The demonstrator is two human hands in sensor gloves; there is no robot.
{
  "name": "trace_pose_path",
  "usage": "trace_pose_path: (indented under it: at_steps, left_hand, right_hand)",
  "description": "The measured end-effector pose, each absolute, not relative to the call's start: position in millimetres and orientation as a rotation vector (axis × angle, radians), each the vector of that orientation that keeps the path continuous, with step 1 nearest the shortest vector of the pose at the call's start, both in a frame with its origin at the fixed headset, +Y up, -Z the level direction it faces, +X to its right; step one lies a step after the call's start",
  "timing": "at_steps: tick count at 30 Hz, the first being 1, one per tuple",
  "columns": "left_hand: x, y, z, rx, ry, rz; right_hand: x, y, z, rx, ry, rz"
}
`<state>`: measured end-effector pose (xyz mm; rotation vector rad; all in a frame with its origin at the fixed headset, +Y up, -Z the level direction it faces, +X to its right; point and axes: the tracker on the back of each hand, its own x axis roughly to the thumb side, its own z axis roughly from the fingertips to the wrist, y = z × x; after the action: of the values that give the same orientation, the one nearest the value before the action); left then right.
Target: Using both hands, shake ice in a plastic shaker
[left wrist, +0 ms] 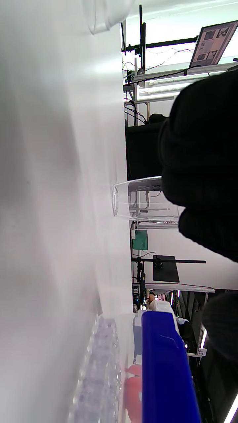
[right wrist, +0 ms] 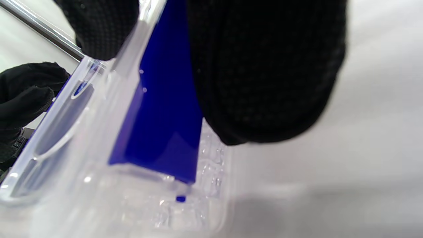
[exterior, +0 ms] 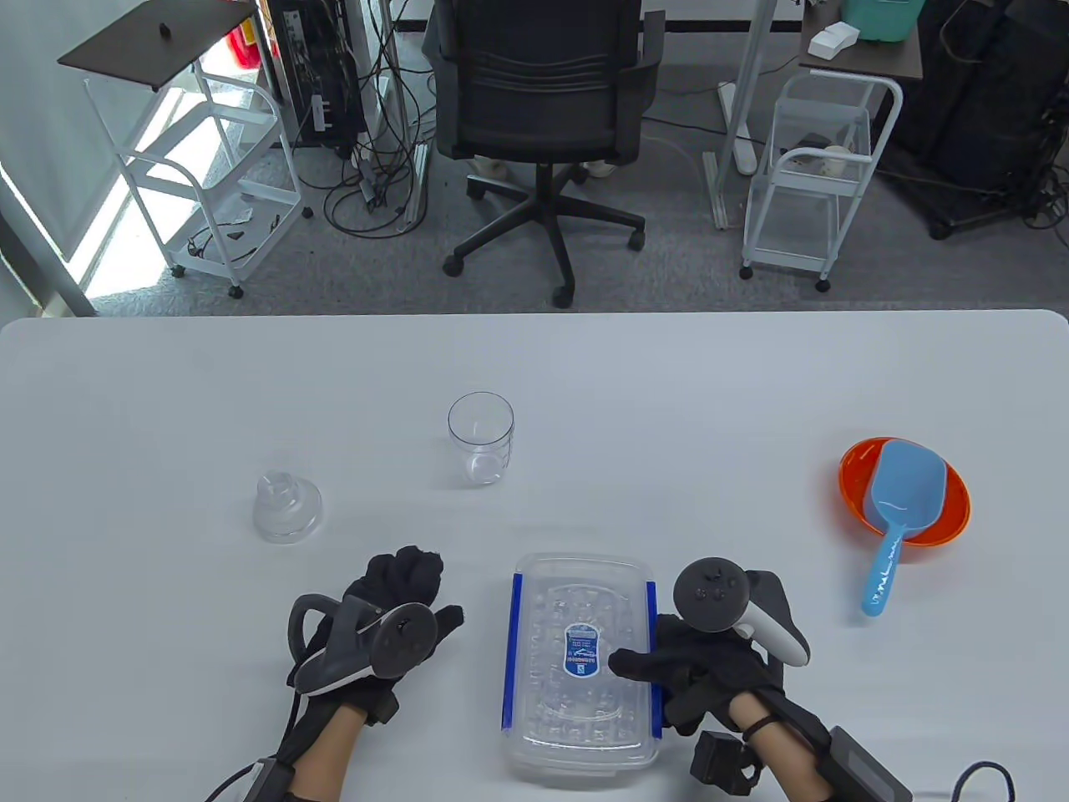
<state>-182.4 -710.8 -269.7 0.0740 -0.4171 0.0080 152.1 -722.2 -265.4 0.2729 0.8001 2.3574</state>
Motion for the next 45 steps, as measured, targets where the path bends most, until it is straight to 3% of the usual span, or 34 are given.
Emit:
trace_pose_path:
  at_steps: [28,40,45]
  left_hand:
    - [-177.4,-709.1,-267.0,0.071,-0.431,0.011]
    - [-151.1,-714.9,-262.4,-0.048,-0.497,0.219]
    - [-143.6,-711.6,-258.6,-0.04,-0.501,0.181]
  right_hand:
    - [151.7,-726.7,-267.9,0.312,0.9,2.272]
    - [152.7,-727.8,-269.1,0.314,0.892,2.276]
    - [154.8,-731.1,-270.1,0.318,0.932,2.258]
